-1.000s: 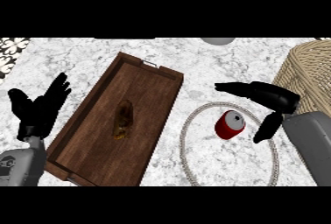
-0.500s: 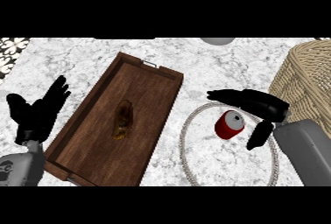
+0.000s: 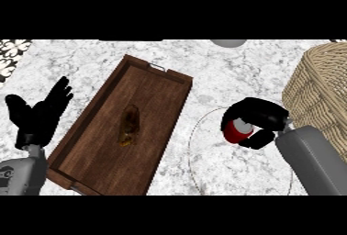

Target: Pick the can from the placemat and place it in the basket

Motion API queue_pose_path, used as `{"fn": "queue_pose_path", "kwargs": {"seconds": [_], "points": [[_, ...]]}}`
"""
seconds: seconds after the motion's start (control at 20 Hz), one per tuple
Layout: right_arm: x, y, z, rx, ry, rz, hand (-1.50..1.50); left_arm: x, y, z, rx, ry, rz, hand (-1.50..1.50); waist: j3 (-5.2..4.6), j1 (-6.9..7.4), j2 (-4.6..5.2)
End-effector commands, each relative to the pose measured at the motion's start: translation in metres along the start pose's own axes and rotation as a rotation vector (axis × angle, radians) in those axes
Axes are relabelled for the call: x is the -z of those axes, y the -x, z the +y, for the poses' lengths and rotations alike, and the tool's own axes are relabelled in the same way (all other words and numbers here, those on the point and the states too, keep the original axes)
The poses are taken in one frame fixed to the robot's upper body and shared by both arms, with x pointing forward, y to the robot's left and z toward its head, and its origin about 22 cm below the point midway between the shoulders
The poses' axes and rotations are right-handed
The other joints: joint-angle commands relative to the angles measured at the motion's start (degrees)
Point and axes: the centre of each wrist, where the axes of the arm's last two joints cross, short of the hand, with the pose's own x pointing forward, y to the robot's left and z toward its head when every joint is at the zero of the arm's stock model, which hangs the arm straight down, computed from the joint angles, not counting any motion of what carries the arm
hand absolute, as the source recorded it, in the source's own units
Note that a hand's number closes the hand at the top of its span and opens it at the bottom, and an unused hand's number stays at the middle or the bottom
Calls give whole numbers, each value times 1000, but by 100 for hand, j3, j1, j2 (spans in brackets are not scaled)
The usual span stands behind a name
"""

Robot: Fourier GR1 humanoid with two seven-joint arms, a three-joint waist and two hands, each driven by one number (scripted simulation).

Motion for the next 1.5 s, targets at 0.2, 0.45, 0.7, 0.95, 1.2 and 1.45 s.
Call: {"fn": "queue_pose_path", "kwargs": {"seconds": [0.2, 0.45, 0.7, 0.95, 1.2, 1.45], "points": [[13, -15, 35, -20, -36, -35, 150, 8, -9, 11, 0, 5, 4, 0, 4, -34, -1], [0, 26, 25, 262, 354, 677, 150, -1, -1, 5, 6, -27, -1, 0, -14, -260, 11], [22, 20, 21, 434, 565, 1021, 150, -1, 1, 3, 5, -13, 11, 0, -34, -68, 53], [53, -2, -16, 555, 821, 1277, 150, 6, -9, -10, 15, 41, -22, 0, -15, 274, 68], [78, -41, -85, 567, 1295, 1189, 150, 9, -13, -27, 16, 86, -46, 0, 1, 652, 107], [117, -80, -123, 379, 1526, 1190, 150, 16, -20, -23, 33, 91, -41, 0, -26, 560, 83]]}}
